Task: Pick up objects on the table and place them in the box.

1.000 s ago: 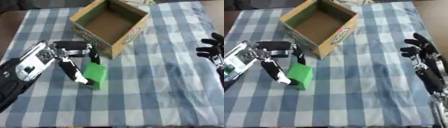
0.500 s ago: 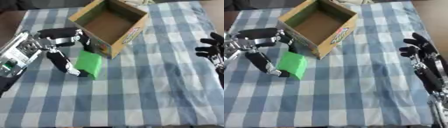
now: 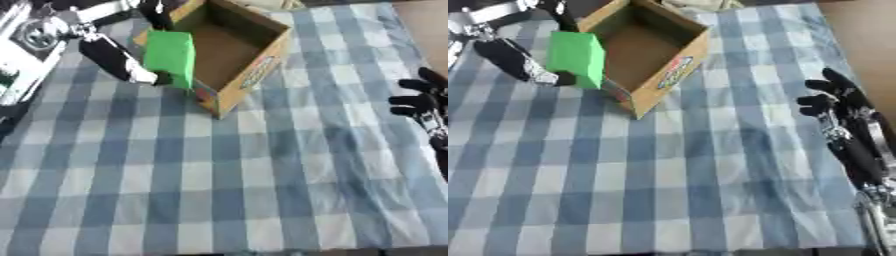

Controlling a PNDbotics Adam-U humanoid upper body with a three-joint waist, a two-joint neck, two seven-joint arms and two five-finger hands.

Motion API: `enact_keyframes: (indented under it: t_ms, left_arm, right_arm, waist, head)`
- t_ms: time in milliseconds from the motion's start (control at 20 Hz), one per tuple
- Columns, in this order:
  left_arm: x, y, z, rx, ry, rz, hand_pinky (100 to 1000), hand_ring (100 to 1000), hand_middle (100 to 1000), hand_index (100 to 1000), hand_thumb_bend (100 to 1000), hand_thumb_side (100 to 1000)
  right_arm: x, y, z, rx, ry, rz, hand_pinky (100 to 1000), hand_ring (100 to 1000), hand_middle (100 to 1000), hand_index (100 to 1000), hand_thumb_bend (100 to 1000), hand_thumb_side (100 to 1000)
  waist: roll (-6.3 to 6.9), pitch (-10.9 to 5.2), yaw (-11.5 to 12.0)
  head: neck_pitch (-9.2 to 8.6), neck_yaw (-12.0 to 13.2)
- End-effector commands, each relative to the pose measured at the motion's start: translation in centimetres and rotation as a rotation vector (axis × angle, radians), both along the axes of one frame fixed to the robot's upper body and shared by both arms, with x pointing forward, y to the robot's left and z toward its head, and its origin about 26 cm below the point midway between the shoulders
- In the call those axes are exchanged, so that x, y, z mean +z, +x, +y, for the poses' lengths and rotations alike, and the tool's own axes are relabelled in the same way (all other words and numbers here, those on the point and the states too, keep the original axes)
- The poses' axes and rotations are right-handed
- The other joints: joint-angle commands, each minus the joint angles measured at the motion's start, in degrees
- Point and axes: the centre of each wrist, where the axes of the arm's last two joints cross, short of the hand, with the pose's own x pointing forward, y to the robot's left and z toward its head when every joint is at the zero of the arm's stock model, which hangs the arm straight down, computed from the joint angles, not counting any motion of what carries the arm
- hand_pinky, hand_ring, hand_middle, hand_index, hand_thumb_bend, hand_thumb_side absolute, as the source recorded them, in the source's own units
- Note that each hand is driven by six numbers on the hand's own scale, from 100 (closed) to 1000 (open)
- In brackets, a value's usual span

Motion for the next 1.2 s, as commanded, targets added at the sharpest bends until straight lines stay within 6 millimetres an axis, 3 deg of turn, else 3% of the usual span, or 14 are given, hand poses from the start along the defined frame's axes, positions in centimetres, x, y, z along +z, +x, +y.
enact_keyframes:
  t_ms: [50, 200, 400, 650, 1000, 1200]
  left_arm:
    - [0.3, 2.1, 0.5, 0.078, -0.011, -0.026, 728, 619, 467, 634, 521, 281]
    - [-0.8, 3.9, 0.7, 0.135, -0.025, -0.019, 728, 618, 468, 635, 516, 284]
    - [-1.7, 5.0, 0.9, 0.165, -0.034, -0.020, 728, 618, 468, 636, 513, 285]
    - [-3.7, 7.1, -0.9, 0.294, -0.123, -0.056, 724, 623, 495, 667, 544, 295]
    - [-6.0, 7.9, -2.2, 0.403, -0.162, -0.093, 724, 629, 535, 704, 579, 318]
    - [-6.0, 7.9, -2.4, 0.415, -0.178, -0.127, 721, 622, 524, 695, 580, 304]
  right_arm:
    - [0.4, 0.0, -0.1, 0.010, -0.020, -0.009, 757, 757, 817, 967, 100, 610]
    - [0.3, 0.0, 0.0, 0.019, -0.020, -0.005, 757, 757, 817, 967, 100, 611]
    - [0.2, 0.0, 0.0, 0.023, -0.021, -0.004, 757, 757, 817, 967, 100, 612]
    - [0.2, 0.1, 0.5, 0.055, -0.023, 0.000, 757, 757, 817, 967, 100, 616]
    - [0.2, 0.1, 0.8, 0.070, -0.024, 0.002, 757, 757, 817, 967, 100, 617]
    - [0.2, 0.1, 0.7, 0.070, -0.024, 0.002, 757, 757, 817, 967, 100, 618]
  waist:
    - [-0.22, -1.21, -0.24]
    - [-0.37, -1.24, -0.63]
    - [-0.44, -1.25, -0.84]
    - [-0.61, -1.17, -2.06]
    - [-0.65, -1.06, -2.91]
    - [-0.60, -1.08, -2.98]
  head:
    - [-0.14, -0.10]
    - [-0.36, -0.23]
    - [-0.48, -0.33]
    - [-0.98, 0.20]
    - [-1.37, 0.53]
    - [-1.46, 0.49]
